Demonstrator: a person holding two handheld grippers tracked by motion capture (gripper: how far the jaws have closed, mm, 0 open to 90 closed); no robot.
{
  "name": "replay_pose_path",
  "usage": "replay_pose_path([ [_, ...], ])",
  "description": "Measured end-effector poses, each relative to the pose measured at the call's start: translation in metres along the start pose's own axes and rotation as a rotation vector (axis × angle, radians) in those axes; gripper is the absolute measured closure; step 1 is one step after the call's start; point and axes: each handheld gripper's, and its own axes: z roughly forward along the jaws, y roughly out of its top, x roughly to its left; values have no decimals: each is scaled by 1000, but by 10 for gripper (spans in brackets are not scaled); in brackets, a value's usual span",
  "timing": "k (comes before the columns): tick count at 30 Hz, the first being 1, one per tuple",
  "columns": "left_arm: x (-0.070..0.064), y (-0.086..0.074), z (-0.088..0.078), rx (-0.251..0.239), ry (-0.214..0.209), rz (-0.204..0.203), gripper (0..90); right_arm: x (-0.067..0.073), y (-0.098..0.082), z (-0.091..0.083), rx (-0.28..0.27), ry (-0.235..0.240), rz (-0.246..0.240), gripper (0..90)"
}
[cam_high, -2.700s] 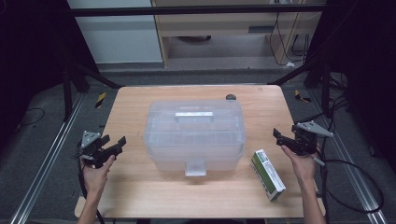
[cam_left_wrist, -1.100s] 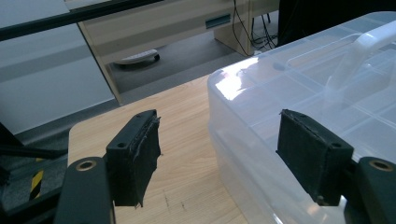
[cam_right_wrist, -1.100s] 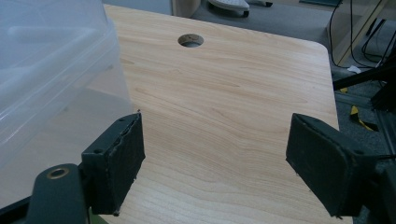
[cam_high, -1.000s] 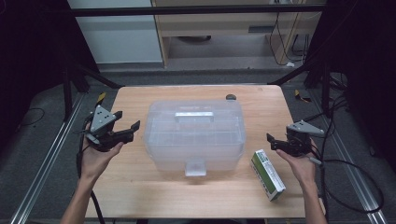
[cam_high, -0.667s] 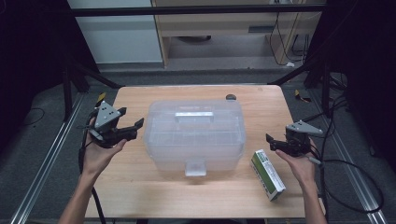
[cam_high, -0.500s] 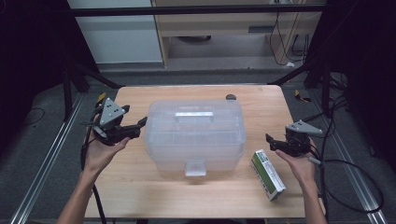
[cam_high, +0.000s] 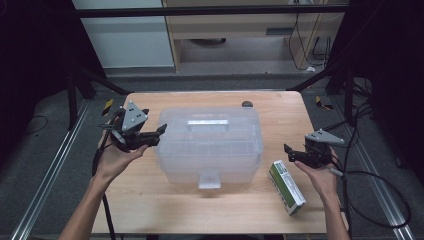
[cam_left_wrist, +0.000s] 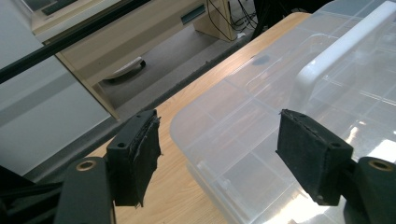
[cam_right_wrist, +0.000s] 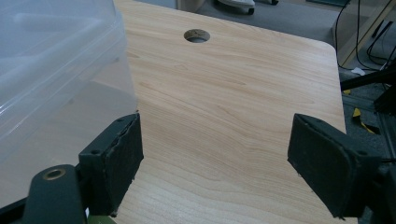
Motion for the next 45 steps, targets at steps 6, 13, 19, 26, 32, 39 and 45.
replay_pose_path([
  [6,-5,5,3,26,-2,46,296,0,0,0,-2,-3,-5,183],
  [13,-11,14,5,36,-5,100,298,1,0,0,1,1,-5,183],
  [19,-18,20,11,52,-12,139,303,1,1,0,2,2,-9,183],
  [26,-28,25,18,76,-17,202,310,1,1,-1,-1,4,-11,183],
  [32,-34,29,22,92,-22,241,321,1,1,0,3,4,-11,184],
  [39,-39,34,26,104,-29,277,338,1,1,-1,4,5,-10,187],
  [45,-46,39,30,124,-33,333,348,0,0,0,7,6,-10,192],
])
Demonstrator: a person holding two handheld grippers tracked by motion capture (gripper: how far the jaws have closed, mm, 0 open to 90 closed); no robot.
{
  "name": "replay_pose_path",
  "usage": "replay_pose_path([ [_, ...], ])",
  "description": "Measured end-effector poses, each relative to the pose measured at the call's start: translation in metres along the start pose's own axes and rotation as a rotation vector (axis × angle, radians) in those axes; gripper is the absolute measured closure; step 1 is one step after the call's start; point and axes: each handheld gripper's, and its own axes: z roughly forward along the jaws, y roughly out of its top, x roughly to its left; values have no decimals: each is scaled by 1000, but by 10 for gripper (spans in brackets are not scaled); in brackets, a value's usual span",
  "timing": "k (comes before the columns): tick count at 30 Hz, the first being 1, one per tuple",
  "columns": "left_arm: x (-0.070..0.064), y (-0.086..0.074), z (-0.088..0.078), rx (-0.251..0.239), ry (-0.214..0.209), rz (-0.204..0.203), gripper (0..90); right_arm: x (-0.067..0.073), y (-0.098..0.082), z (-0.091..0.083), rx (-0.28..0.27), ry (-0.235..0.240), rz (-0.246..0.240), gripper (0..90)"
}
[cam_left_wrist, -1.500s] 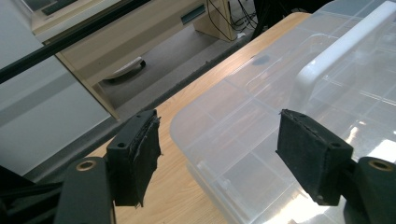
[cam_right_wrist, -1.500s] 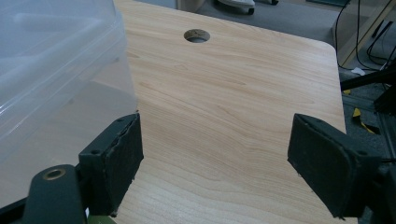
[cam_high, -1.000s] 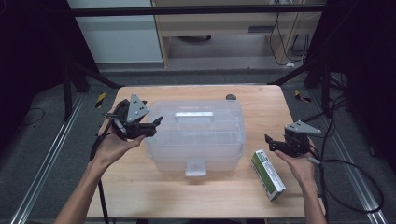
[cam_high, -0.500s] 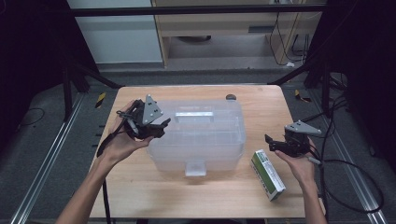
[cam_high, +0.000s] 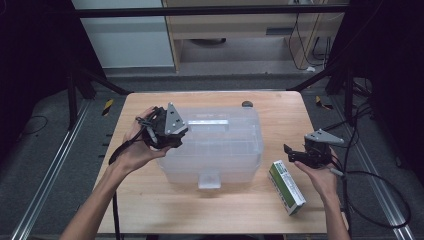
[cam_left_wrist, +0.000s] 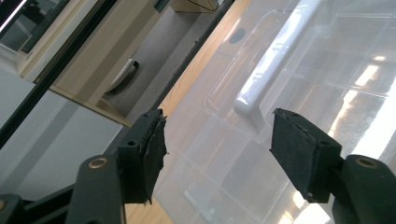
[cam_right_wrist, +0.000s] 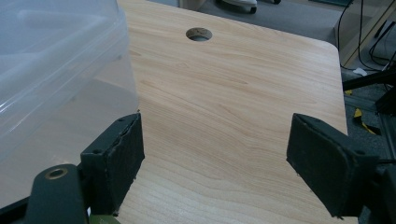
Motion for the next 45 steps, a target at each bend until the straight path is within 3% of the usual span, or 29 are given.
replay_pose_path([
  [26,-9,27,19,63,-14,162,380,-1,-1,1,10,8,1,210],
  [45,-15,35,28,100,-26,246,435,0,-1,1,20,14,0,227],
])
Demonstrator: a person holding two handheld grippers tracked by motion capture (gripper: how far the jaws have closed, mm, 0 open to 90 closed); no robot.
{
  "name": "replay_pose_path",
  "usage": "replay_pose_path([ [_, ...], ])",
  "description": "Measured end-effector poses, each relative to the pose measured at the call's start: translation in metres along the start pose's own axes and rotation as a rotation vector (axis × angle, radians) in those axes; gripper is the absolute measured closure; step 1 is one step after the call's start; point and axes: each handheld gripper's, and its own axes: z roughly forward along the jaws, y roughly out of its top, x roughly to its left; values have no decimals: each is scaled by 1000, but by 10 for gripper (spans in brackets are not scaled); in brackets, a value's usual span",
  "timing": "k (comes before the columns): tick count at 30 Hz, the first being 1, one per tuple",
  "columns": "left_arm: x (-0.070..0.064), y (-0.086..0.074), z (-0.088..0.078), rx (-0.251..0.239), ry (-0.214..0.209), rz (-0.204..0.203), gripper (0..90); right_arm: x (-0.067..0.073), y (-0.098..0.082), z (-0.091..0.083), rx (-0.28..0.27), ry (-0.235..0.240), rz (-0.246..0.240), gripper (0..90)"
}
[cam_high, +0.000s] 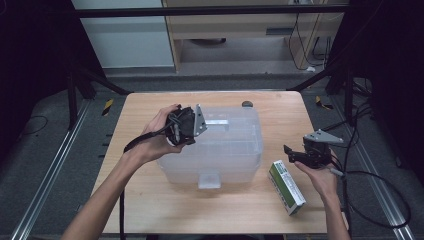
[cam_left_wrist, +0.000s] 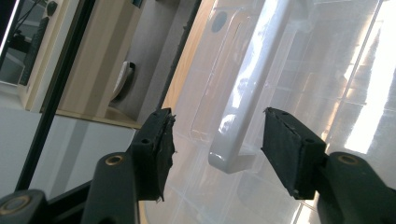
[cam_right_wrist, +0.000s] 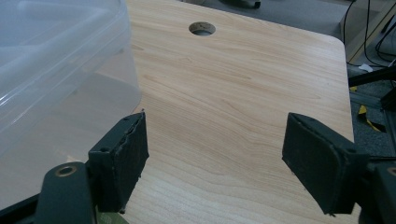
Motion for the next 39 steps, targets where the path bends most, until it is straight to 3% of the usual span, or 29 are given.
replay_pose_path([
  [9,-3,2,7,32,12,61,467,0,0,1,5,2,-7,232],
  [19,-3,5,12,43,12,81,509,0,0,1,10,5,-4,236],
  [25,-4,8,14,71,3,127,559,0,-1,2,13,7,-6,239],
  [39,-7,13,18,91,6,190,653,0,-1,2,15,10,-6,244],
])
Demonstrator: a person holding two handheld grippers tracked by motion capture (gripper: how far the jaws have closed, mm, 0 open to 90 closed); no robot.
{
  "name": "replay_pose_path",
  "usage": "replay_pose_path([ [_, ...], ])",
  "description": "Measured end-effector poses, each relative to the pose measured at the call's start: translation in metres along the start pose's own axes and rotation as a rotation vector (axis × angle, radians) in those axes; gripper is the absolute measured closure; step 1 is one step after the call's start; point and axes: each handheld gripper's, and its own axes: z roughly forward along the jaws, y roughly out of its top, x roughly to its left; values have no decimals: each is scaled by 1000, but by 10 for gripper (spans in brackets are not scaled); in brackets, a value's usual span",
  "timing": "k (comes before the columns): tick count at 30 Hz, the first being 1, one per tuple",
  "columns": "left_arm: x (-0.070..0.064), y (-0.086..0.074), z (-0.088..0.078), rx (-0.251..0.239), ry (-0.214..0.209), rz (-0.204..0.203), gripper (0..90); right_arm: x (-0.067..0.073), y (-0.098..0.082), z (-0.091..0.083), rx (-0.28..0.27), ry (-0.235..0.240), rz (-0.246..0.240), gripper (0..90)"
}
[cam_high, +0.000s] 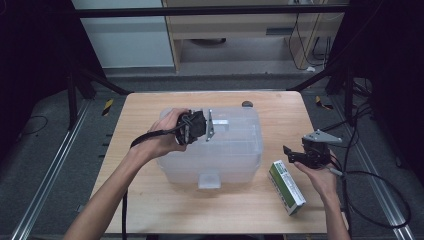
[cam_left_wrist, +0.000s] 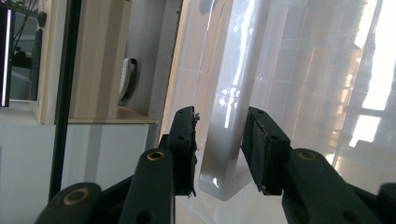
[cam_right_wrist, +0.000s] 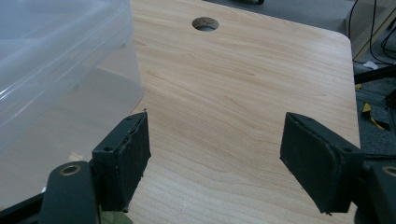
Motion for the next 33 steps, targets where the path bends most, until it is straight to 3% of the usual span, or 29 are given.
replay_pose_path([
  [33,-2,9,2,66,15,119,740,2,1,-1,8,14,-1,255],
])
